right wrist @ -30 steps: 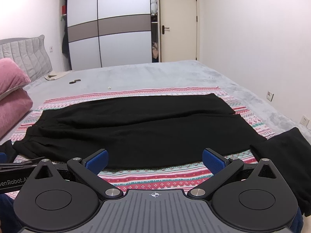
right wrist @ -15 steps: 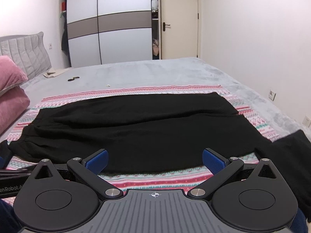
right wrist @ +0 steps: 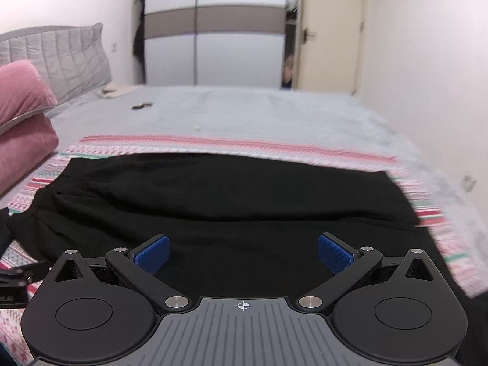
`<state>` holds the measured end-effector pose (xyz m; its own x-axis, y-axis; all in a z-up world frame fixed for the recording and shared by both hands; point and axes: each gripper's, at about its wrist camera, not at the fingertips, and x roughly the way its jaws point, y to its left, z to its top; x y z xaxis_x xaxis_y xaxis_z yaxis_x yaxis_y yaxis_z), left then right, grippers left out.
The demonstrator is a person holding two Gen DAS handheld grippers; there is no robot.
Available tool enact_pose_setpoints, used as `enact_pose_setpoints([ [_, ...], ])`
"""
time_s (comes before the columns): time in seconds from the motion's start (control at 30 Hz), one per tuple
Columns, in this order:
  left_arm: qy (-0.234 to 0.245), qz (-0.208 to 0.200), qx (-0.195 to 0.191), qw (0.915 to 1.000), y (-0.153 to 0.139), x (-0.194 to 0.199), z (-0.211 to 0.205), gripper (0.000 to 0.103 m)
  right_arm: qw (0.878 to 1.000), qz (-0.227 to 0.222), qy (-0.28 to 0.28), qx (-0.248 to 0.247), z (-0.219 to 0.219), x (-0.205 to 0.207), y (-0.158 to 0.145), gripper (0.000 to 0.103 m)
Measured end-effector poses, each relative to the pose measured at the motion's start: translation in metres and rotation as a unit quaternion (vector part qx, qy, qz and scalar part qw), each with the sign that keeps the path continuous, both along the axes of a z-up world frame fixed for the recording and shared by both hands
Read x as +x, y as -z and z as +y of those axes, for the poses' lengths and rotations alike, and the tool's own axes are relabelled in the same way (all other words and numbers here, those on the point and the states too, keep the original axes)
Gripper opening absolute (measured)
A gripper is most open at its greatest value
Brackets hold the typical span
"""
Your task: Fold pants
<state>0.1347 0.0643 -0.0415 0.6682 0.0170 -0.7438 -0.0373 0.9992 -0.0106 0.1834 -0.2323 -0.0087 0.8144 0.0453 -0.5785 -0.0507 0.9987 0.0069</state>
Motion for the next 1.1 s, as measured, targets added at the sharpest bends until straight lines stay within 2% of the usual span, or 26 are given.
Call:
enact_pose_setpoints([
  [0.07,-0.050,0.030,-0.017,0.9981,0.018,0.023,0.033,0.103,0.999,0.042,-0.011,0.013,-0.014,0.036,0.018,0.103],
  [0.17,-0.112,0.063,-0.056,0.9901,0.037,0.044,0.086,0.103,0.996,0.074,0.046,0.014,-0.040,0.060,0.065,0.103],
  [0.2,-0.136,0.065,-0.081,0.9852,0.040,0.048,0.105,0.103,0.993,0.095,0.066,0.017,-0.048,0.061,0.084,0.103],
  [0.23,-0.163,0.063,-0.108,0.9788,0.043,0.053,0.123,0.103,0.985,0.145,0.090,0.019,-0.055,0.067,0.100,0.103],
  [0.27,-0.182,0.060,-0.127,0.9732,0.045,0.059,0.137,0.103,0.980,0.173,0.096,0.024,-0.059,0.071,0.107,0.103],
  [0.33,-0.216,0.056,-0.141,0.9645,0.052,0.068,0.158,0.103,0.982,0.163,0.081,0.046,-0.063,0.068,0.102,0.103],
  [0.4,-0.237,0.053,-0.131,0.9613,0.065,0.074,0.169,0.101,0.987,0.140,0.063,0.044,-0.059,0.064,0.091,0.103],
  [0.47,-0.255,0.059,-0.152,0.9532,0.079,0.075,0.175,0.086,0.990,0.125,0.055,0.030,-0.054,0.059,0.085,0.103],
  [0.5,-0.264,0.056,-0.166,0.9485,0.082,0.076,0.175,0.084,0.990,0.126,0.055,0.023,-0.052,0.059,0.086,0.103],
  [0.53,-0.266,0.042,-0.161,0.9493,0.082,0.077,0.173,0.074,0.990,0.133,0.053,0.018,-0.049,0.056,0.089,0.103],
  [0.57,-0.261,0.033,-0.145,0.9537,0.080,0.079,0.168,0.055,0.989,0.142,0.048,0.014,-0.045,0.056,0.091,0.103],
  [0.6,-0.258,0.028,-0.122,0.9579,0.077,0.080,0.163,0.041,0.988,0.150,0.042,0.012,-0.045,0.055,0.094,0.103],
  [0.63,-0.264,0.027,-0.108,0.9581,0.075,0.079,0.160,0.032,0.987,0.156,0.037,0.011,-0.044,0.051,0.097,0.103],
  [0.73,-0.282,0.008,-0.116,0.9523,0.071,0.073,0.169,0.031,0.986,0.166,0.024,0.001,-0.041,0.048,0.100,0.103],
  [0.87,-0.290,-0.024,-0.103,0.9513,0.054,0.053,0.174,0.031,0.986,0.165,0.024,0.000,-0.037,0.050,0.100,0.103],
  [1.03,-0.298,-0.020,-0.112,0.9479,0.055,0.044,0.186,0.031,0.984,0.169,0.057,0.018,-0.058,0.056,0.100,0.103],
  [1.07,-0.293,-0.017,-0.114,0.9491,0.056,0.044,0.187,0.031,0.983,0.170,0.061,0.020,-0.061,0.058,0.100,0.103],
  [1.1,-0.280,-0.009,-0.102,0.9544,0.058,0.047,0.184,0.031,0.983,0.171,0.068,0.023,-0.065,0.058,0.100,0.103],
])
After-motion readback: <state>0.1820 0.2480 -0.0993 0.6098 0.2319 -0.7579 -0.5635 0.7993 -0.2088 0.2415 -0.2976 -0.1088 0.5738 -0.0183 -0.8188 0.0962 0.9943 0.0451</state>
